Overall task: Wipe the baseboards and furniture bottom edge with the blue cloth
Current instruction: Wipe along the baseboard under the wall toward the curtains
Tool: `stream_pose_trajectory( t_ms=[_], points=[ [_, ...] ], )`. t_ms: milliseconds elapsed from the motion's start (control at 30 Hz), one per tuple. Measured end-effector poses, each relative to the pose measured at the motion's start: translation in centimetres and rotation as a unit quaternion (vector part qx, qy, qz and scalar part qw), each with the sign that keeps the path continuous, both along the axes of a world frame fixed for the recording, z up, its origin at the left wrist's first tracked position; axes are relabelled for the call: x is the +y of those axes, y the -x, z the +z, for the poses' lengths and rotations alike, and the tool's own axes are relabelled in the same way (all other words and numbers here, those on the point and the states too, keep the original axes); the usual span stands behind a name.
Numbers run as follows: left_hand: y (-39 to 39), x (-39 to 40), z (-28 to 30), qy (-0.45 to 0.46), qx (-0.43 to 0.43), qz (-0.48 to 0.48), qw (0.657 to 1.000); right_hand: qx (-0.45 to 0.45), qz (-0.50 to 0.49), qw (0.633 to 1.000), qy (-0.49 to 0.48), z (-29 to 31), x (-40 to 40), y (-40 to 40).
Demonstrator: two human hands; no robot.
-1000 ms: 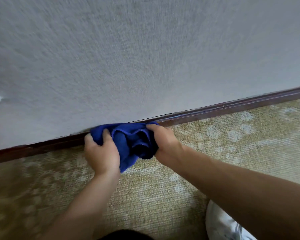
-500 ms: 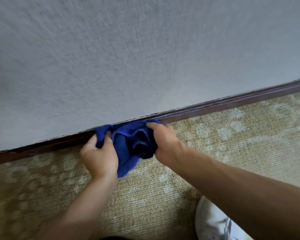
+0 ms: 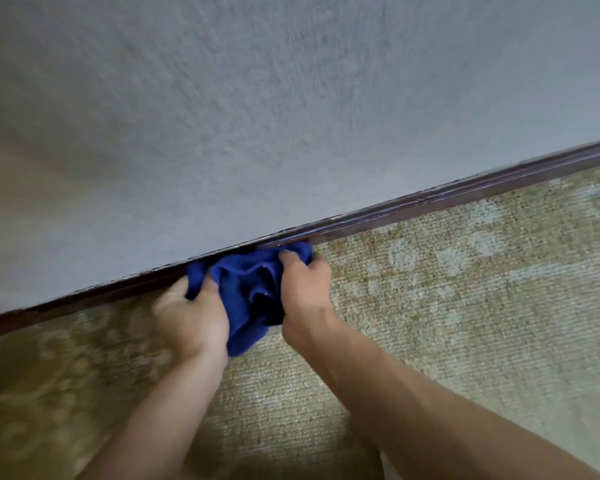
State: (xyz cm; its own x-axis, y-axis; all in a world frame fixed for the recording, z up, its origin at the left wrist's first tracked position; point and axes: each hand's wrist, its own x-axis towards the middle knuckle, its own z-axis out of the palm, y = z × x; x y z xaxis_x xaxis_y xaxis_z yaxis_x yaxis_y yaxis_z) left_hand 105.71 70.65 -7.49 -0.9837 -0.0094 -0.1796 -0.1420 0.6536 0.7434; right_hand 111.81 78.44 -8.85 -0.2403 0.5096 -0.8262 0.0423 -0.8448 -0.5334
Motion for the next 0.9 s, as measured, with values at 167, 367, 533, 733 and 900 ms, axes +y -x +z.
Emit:
stream_pose_trajectory(
  t_ms=[167,367,533,733,900],
  points=[
    [-2.3,2.8,-1.0,-0.071,-0.082,-0.054,0.993,-0.006,-0.075,0.997,0.007,-1.4,5.0,-4.6],
    [0.0,-0.2,0.2,-0.172,-0.081,0.062,0.980,0.037,0.056,0.998,0.008,0.1,2.5,-1.9],
    [0.8,-1.4,-0.9,-0.130,0.038,0.057,0.989,0.057,0.086,0.994,0.031,0.8,1.4,-0.4],
    [-2.9,3.4,-0.4,-0.061,0.027,-0.174,0.983,-0.113,0.039,0.989,-0.088,-0.5,6.8,-5.1],
    [-1.1,-0.8,-1.1,-0.128,0.006,-0.012,0.992,-0.034,0.148,0.987,-0.049,0.2,4.6,-2.6]
  ],
)
